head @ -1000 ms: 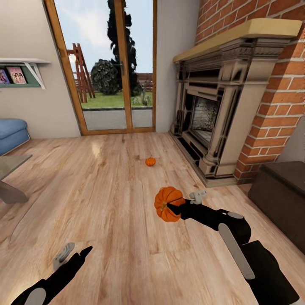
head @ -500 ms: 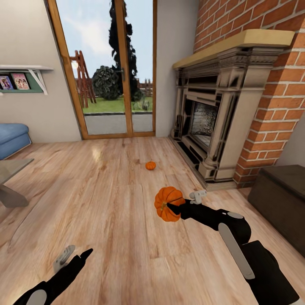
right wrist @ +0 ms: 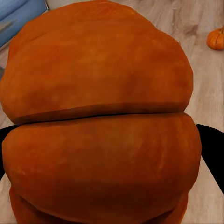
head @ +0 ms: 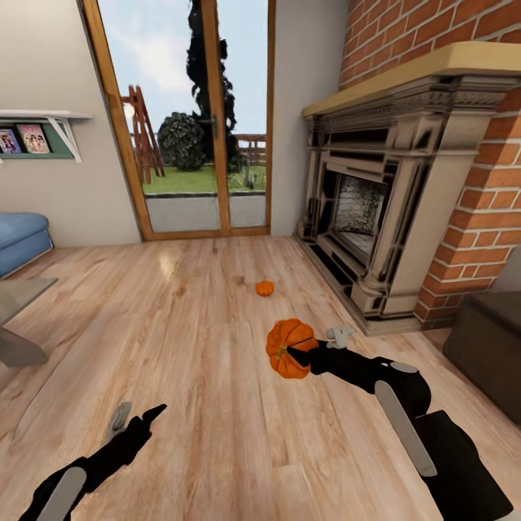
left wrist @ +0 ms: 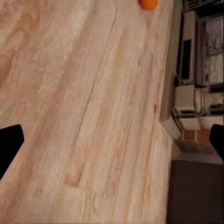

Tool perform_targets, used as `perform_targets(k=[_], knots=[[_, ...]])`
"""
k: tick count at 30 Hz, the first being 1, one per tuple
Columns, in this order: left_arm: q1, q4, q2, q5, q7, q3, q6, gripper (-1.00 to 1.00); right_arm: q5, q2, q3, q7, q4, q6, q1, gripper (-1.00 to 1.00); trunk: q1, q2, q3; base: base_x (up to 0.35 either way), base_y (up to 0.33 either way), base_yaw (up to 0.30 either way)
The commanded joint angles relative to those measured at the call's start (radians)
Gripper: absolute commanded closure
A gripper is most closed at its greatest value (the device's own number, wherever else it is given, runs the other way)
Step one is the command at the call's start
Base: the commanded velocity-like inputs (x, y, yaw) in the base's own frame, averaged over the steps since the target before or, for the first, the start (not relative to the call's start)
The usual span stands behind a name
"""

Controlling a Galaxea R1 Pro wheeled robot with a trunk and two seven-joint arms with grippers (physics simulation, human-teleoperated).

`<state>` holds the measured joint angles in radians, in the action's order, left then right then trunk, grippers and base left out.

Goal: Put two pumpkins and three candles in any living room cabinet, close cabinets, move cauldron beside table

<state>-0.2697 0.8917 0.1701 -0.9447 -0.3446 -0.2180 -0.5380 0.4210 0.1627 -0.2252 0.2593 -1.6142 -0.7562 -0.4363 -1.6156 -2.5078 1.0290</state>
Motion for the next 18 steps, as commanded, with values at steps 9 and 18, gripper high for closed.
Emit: perform_targets(k=[9,18], knots=[[-0.255,-0.382,0.014,0.004,-0.049,0.004,-0.03,-1.0,0.004,0.005,0.042,0.003,-0.001,-0.005,-0.006,1.0,0.0,0.0,0.001,0.255,0.239,-0.046],[-0.297,-0.446,0.017,0.005,-0.038,0.003,-0.027,-1.0,0.004,0.007,0.065,0.004,-0.001,-0.006,-0.013,1.0,0.0,0.0,0.001,0.259,0.228,-0.205]])
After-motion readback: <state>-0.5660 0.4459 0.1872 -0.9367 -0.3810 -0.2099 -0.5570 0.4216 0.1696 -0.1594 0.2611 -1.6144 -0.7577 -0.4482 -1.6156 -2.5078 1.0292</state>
